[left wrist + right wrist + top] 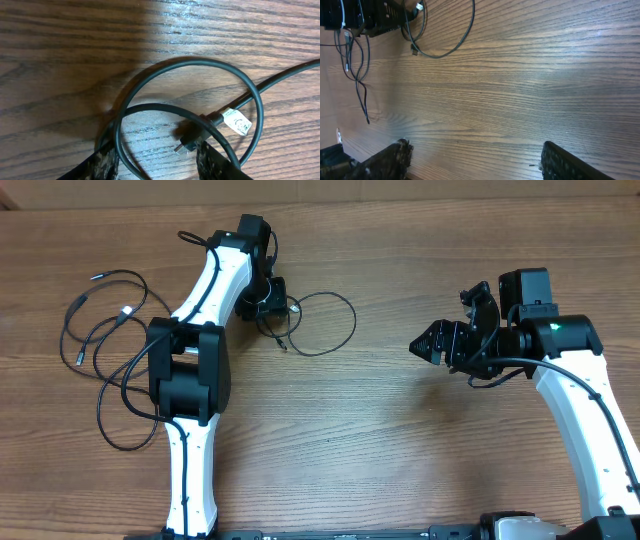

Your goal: Untangle cables

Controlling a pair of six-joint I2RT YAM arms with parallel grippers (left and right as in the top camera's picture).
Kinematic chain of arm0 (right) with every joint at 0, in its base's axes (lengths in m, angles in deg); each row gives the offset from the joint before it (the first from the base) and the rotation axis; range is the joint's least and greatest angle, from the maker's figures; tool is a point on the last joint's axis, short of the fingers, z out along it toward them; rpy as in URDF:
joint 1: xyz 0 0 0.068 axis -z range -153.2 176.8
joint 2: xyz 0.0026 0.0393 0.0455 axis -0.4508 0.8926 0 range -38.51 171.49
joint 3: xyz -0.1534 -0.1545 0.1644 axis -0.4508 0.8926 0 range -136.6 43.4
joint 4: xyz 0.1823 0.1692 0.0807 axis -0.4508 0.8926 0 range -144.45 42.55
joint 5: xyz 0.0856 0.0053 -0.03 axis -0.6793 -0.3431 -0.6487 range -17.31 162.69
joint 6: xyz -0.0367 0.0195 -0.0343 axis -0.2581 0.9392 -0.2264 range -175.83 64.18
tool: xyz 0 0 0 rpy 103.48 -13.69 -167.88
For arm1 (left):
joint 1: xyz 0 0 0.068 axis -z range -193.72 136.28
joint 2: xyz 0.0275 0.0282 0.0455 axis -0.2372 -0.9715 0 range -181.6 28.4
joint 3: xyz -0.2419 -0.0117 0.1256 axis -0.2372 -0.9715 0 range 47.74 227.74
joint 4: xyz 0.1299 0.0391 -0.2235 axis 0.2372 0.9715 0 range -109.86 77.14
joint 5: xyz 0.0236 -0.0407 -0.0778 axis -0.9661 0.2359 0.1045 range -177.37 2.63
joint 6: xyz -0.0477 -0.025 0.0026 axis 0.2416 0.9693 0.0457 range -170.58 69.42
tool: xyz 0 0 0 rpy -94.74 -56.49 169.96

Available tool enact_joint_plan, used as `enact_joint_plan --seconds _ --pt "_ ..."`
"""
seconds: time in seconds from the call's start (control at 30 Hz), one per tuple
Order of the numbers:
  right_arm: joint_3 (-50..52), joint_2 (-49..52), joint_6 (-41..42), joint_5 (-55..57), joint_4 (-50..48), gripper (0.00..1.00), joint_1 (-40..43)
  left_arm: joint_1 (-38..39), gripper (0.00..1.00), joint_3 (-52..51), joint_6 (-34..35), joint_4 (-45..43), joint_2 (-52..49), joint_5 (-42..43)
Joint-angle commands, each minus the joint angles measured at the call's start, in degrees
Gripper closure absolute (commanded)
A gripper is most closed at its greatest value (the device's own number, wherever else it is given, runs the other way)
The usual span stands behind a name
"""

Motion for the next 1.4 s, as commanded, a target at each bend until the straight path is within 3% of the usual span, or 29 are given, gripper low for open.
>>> enact_joint_plan --seconds 0.0,0.17,0.6,0.8,0.93,1.37 --pt "-1.2 -0.6 -0.3 0.2 -0.1 0.19 -0.2 0.2 0.52 -1.3 0.6 0.5 0.8 -0.3" --pt "-1.2 -0.6 -0.3 0.2 -0.1 0.19 -0.2 0.2 0.57 -1.3 0.6 0.6 0.8 -0.4" --pt "-1.2 -0.6 -0.3 0.2 -0.1 0.19 -0.2 0.1 0.84 -1.3 0.3 2.2 0.8 -0.4" --pt "-1.2 -0.6 -0.3 0.2 -0.1 0.19 -0.2 0.1 0.87 -1.3 0.3 2.9 0.8 -0.9" --pt "-1.2 -0.6 -0.3 0.2 -0.1 0.19 -0.2 0.1 0.96 -1.3 0.3 2.6 0.8 -1.7" --pt "-1.2 -0.6 -0.3 0.5 -1.2 0.18 -0.2 -0.7 0.96 11.9 -3.6 3.9 7.4 12.0"
